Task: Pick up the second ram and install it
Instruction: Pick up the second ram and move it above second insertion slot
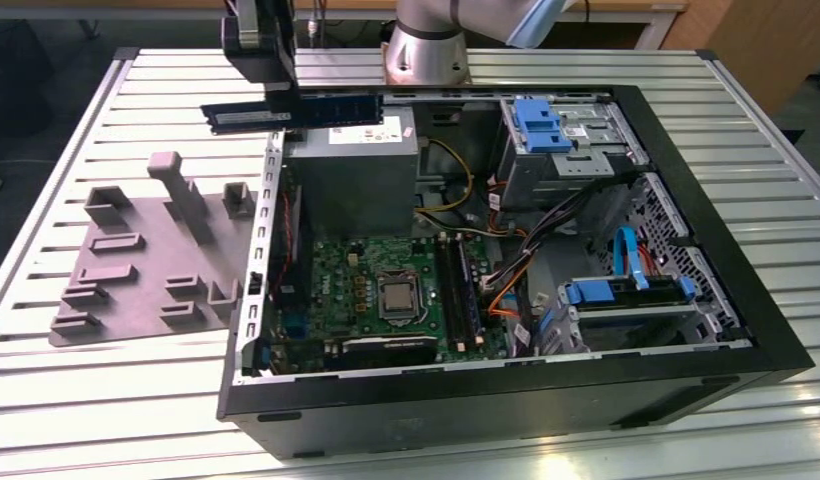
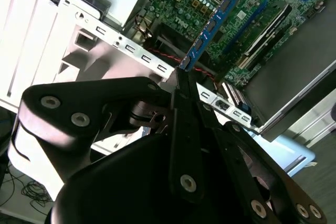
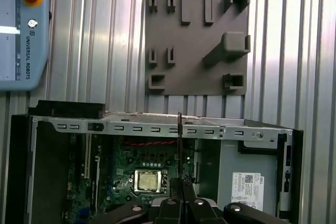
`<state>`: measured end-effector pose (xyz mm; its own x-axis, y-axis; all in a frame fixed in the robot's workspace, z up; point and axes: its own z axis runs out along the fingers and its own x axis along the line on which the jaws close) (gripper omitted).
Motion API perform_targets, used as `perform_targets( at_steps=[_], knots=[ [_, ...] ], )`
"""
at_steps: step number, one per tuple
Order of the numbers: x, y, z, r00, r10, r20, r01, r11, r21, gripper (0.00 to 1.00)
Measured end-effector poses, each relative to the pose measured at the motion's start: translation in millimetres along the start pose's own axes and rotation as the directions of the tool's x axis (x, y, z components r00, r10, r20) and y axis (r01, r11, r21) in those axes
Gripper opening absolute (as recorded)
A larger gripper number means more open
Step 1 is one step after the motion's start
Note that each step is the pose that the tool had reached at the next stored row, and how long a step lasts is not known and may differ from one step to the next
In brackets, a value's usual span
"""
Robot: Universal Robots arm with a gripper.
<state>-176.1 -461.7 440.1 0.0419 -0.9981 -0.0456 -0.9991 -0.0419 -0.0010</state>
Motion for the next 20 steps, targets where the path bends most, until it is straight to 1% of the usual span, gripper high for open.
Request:
perform_targets(
  at_steps=[20],
  knots=[
    [1.1, -26.0, 0.6, 1.0, 0.0, 0.0, 0.0, 1.0, 0.0, 0.12]
  ],
)
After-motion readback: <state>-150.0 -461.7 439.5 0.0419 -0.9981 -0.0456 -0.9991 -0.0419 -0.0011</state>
